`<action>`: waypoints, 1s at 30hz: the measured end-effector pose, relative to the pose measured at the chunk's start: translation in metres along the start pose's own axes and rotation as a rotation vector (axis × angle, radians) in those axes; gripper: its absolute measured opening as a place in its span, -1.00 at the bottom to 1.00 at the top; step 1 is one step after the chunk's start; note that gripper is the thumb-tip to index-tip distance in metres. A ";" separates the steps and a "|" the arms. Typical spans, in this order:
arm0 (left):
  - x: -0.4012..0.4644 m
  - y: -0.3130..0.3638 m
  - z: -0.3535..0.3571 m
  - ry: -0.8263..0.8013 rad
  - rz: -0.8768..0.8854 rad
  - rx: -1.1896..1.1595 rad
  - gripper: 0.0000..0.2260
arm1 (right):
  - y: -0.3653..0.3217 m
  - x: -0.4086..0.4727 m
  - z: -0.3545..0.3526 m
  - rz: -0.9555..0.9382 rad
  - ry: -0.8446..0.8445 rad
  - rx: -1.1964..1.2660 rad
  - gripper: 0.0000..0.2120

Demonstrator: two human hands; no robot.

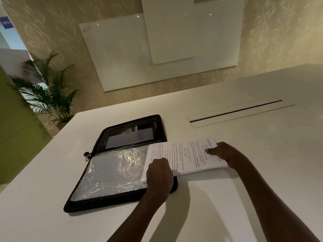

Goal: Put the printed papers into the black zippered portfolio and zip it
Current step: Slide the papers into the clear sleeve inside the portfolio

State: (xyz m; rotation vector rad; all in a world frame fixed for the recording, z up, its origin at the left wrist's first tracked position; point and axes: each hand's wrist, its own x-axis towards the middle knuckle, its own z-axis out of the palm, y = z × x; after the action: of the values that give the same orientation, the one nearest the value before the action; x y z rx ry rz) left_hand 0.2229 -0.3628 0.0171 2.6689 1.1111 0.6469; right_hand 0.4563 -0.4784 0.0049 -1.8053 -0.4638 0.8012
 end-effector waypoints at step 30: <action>0.004 -0.013 0.004 -0.031 -0.109 -0.134 -0.86 | -0.007 -0.003 0.128 -0.073 0.189 -0.031 -0.69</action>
State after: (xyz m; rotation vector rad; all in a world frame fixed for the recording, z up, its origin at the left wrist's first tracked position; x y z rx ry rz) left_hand 0.2196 -0.3506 0.0104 2.4785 1.1532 0.6338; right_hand 0.3635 -0.3916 -0.0153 -1.8607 -0.4179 0.5699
